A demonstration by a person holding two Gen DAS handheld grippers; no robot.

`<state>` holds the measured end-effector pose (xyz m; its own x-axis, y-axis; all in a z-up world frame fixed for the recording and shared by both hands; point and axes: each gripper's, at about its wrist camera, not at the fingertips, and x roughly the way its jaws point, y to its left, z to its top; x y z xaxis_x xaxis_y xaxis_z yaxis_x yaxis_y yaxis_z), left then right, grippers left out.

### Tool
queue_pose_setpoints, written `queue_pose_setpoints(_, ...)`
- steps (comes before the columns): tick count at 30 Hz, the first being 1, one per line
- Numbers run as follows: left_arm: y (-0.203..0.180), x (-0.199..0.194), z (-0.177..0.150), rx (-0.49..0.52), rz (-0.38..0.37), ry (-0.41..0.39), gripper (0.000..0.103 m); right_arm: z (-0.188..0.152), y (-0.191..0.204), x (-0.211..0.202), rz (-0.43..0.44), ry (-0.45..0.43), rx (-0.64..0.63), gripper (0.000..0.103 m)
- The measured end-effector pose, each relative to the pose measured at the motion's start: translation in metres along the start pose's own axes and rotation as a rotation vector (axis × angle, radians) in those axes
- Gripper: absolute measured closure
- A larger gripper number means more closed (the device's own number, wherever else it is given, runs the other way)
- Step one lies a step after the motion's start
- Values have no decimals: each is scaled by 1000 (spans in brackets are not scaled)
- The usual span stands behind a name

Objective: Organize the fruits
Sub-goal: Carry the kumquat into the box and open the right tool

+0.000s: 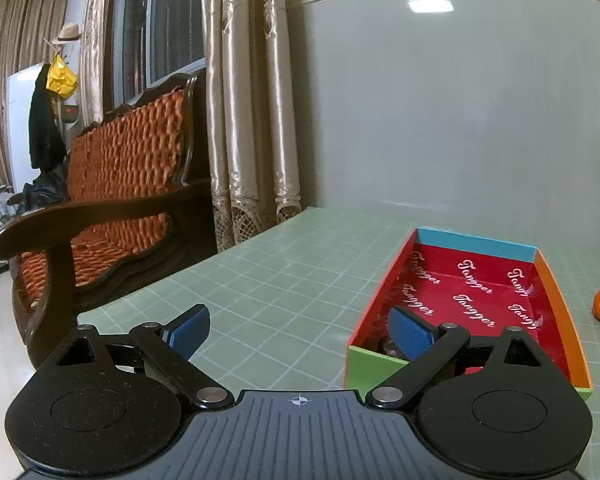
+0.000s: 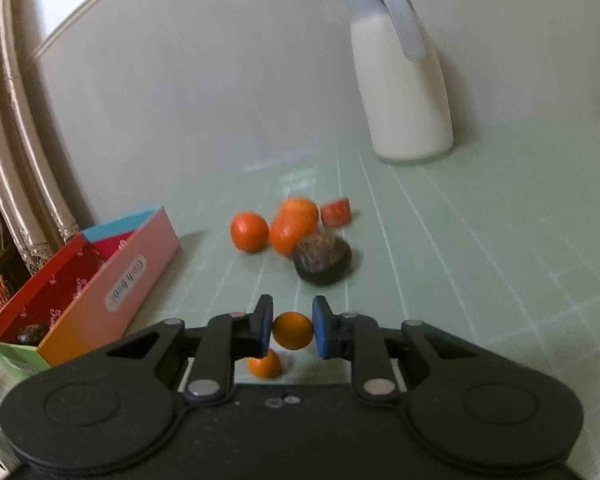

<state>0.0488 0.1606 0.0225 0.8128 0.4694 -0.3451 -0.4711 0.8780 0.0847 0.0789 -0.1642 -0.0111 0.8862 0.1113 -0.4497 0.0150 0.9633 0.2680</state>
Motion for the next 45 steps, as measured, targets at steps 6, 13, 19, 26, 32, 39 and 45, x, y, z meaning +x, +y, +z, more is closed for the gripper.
queue_pose_setpoints(6,25,-6,-8,9,65,-14,7,8,17,0,62,-30,-12,83)
queue_pose_setpoints(13,76,-3,-21,-66,155,43,6,12,61,-4,194,-66,-72,83)
queue_pose_setpoints(19,110,10,-27,-175,186,108,6,9,88,-3,260,-52,-113,83)
queue_pose_setpoints(26,117,9,-33,-177,189,109,6,10,114,1,303,-39,-147,83)
queue_pose_setpoints(32,120,7,-34,-168,198,109,6,10,139,9,350,-15,-185,83)
queue_pose_setpoints(39,124,7,-37,-156,217,120,5,-1,164,23,385,37,-227,83)
queue_pose_setpoints(45,124,9,-38,-140,222,127,5,-8,166,30,384,62,-226,83)
